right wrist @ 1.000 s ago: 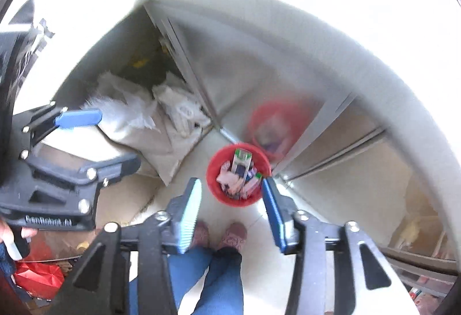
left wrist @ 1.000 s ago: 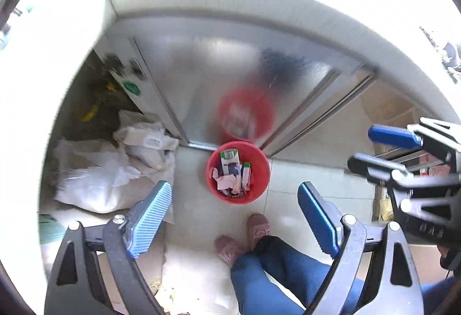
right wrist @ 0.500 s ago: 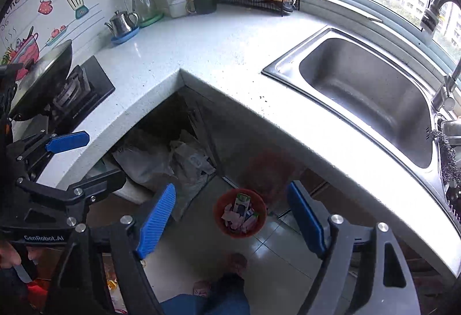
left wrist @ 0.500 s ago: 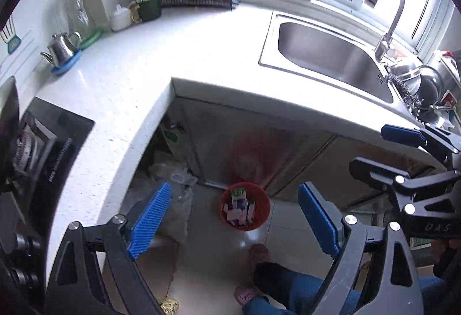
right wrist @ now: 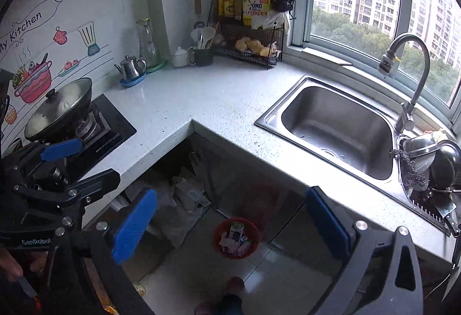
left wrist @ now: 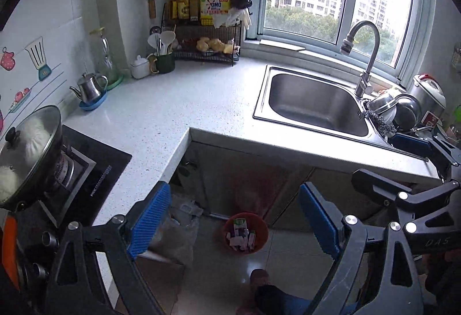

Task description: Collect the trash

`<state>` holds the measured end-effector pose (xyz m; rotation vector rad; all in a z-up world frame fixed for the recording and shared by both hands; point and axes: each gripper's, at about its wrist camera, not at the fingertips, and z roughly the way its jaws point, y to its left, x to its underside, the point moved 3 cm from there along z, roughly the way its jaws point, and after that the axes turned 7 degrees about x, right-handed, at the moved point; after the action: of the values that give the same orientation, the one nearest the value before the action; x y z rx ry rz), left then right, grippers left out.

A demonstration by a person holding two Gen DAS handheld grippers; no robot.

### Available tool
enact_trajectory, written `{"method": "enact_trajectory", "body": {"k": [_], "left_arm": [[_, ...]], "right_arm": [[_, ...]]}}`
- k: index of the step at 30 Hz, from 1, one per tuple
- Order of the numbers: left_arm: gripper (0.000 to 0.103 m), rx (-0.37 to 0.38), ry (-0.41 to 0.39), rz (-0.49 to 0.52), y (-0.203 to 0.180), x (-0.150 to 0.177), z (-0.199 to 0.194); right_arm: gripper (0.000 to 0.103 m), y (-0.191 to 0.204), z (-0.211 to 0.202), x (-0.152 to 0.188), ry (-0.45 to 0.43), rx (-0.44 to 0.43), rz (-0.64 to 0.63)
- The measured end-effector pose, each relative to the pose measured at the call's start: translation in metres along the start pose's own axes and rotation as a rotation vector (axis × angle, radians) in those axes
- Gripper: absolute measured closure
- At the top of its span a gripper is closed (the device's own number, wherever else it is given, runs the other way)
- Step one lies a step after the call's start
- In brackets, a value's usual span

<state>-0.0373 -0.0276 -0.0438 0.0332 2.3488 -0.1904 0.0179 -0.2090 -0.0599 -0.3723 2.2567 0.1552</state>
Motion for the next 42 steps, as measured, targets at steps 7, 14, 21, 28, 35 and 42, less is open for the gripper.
{"method": "enact_trajectory", "body": {"k": [7, 14, 21, 28, 35, 42], "left_arm": [[0.011, 0.013, -0.026, -0.001, -0.006, 0.004, -0.038], [0.011, 0.006, -0.085, 0.009, -0.015, 0.003, -0.067], [0.011, -0.061, -0.156, 0.044, -0.027, 0.0, -0.089], [0.011, -0.077, -0.167, 0.026, -0.035, 0.005, -0.094], [0.011, -0.091, -0.153, 0.015, -0.039, 0.013, -0.096], [0.011, -0.068, -0.136, -0.001, -0.039, 0.018, -0.098]], "right_arm": [[0.0, 0.005, -0.037, 0.005, -0.055, 0.039, 0.013], [0.0, 0.005, -0.063, 0.002, -0.111, 0.062, 0.02], [0.0, 0.002, -0.077, 0.004, -0.155, 0.071, 0.017], [0.0, 0.002, -0.082, 0.008, -0.167, 0.061, 0.006], [0.0, 0.004, -0.084, 0.016, -0.159, 0.054, 0.007], [0.0, 0.006, -0.087, 0.019, -0.154, 0.046, 0.013]]}}
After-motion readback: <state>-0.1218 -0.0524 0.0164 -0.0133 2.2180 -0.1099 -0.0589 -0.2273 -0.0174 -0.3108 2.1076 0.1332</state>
